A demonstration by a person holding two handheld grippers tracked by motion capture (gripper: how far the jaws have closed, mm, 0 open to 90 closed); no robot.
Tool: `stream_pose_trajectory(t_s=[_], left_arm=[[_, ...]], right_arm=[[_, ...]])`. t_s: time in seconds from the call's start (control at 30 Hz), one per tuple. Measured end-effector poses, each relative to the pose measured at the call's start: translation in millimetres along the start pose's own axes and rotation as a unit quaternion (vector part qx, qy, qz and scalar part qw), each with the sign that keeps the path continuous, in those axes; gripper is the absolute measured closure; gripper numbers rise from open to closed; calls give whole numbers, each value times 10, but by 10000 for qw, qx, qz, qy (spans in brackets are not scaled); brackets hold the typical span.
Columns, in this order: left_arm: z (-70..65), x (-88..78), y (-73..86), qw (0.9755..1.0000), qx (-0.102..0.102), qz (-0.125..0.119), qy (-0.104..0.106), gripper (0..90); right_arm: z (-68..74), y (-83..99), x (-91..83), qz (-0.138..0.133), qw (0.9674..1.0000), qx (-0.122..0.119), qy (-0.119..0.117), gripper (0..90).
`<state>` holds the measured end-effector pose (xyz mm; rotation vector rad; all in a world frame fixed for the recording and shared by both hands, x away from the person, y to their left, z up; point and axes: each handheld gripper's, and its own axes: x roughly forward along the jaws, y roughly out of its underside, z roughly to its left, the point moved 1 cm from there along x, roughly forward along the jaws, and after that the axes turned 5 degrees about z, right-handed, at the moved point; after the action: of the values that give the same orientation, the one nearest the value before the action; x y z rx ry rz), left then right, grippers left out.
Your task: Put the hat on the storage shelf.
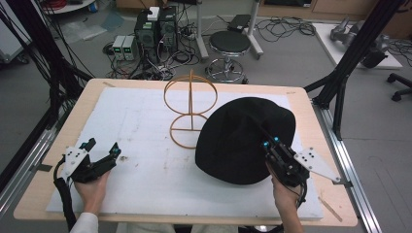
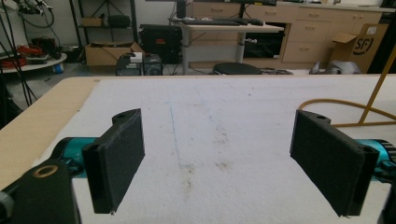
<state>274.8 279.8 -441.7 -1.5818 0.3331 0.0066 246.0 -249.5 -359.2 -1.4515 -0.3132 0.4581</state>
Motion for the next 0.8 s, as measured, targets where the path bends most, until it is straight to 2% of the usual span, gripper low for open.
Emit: stream_pose_trajectory(t_s=[0.1, 0.3, 0.53, 0.67, 0.8], left_arm=[[5, -4, 1, 10000, -19, 2, -4, 180], [44, -30, -9, 9999, -78, -52, -40, 180], [37, -32, -6, 9999, -89, -40, -33, 180], [23, -29, -7, 10000, -69, -40, -7, 180], [27, -32, -8, 10000, -80, -51, -3, 180]], right_arm=[[1, -196, 32, -118, 9998, -137, 9, 838], [30, -412, 83, -251, 9991, -335, 71, 837], [43, -577, 124, -447, 9983, -366, 65, 837], [51, -686, 158, -590, 9978, -297, 9, 837], [88, -766, 227, -600, 9976, -335, 2, 837]])
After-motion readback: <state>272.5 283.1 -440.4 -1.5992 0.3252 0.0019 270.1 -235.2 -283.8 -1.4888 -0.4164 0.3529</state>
